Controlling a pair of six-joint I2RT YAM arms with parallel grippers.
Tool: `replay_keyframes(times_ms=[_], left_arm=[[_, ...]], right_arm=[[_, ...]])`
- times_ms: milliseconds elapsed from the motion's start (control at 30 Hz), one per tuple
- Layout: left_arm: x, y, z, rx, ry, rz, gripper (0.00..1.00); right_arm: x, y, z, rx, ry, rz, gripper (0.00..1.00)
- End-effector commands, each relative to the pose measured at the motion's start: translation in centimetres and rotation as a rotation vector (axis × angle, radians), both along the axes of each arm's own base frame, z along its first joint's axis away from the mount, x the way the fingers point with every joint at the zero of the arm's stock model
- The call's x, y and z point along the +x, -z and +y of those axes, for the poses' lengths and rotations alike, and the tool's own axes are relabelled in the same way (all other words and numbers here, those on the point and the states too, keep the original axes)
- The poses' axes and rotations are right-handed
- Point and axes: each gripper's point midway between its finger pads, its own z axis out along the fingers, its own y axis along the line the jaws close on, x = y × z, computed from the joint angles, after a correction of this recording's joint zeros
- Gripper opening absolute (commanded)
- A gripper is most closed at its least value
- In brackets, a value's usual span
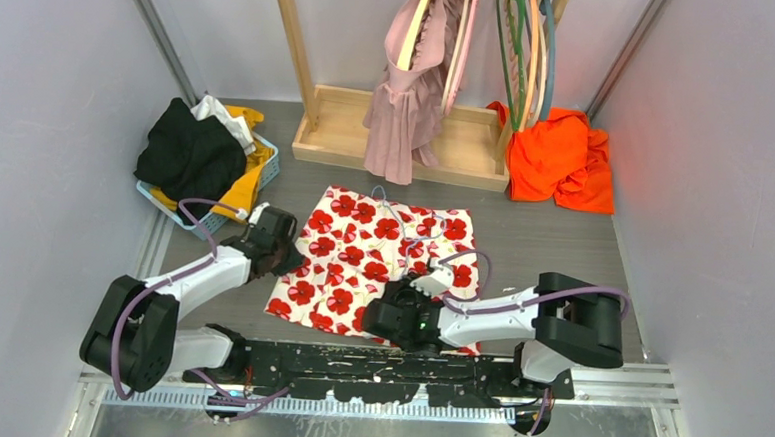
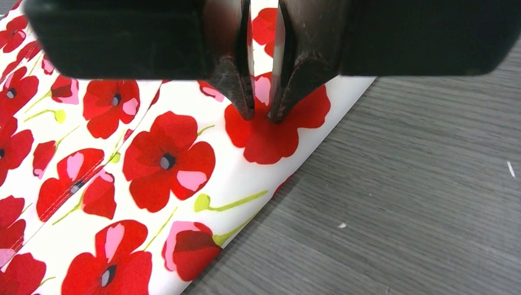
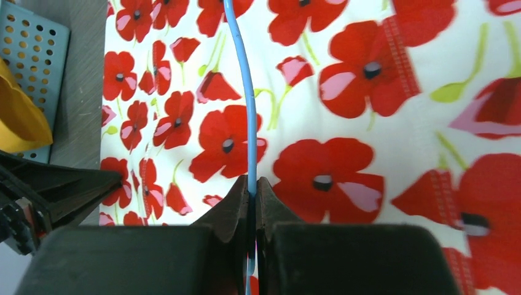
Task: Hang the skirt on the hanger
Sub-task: Hang the skirt on the hanger.
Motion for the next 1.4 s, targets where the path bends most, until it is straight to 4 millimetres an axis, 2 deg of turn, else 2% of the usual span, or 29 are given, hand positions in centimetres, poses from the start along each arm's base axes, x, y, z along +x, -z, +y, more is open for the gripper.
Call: replay_keyframes(times_ms=[0, 100, 433, 600, 800, 1133, 1300, 1367], left_arm=[[-3.4, 1.9, 1.4, 0.064, 0.018, 0.121, 0.18], [-3.3, 1.9, 1.4, 0.062, 0.014, 0.119, 0.18], [-3.1, 2.1, 1.1, 0.049, 0.015, 0.125, 0.18], [-3.1, 2.0, 0.8, 0.034, 0.024, 0.123, 0.19], [-2.9, 1.0, -1.4, -0.063, 0.131, 0.078, 0.4], [-3.4, -1.6, -1.8, -0.102, 0.187, -0.009, 0.45], [-3.5, -4.0, -2.5, -0.13, 0.249, -0.048, 0.48], [-3.7, -5.4, -3.2, -0.156, 0.305, -0.067, 0.57]], right_arm=[[0.0, -0.7, -3.1, 0.004, 0.07, -0.056, 0.01], [-0.3, -1.0, -3.8, -0.01, 0.067, -0.065, 0.01], [-0.9, -2.5, -4.2, -0.038, 0.057, -0.096, 0.01], [-0.8, -4.4, -3.5, -0.1, 0.028, -0.138, 0.01], [-0.8, -8.5, -1.9, -0.211, -0.01, -0.22, 0.01], [-1.7, -14.8, -2.2, -0.36, -0.039, -0.37, 0.01], [-2.8, -19.8, -2.5, -0.48, -0.107, -0.444, 0.01], [-3.6, -21.7, -2.6, -0.511, -0.148, -0.468, 0.01]])
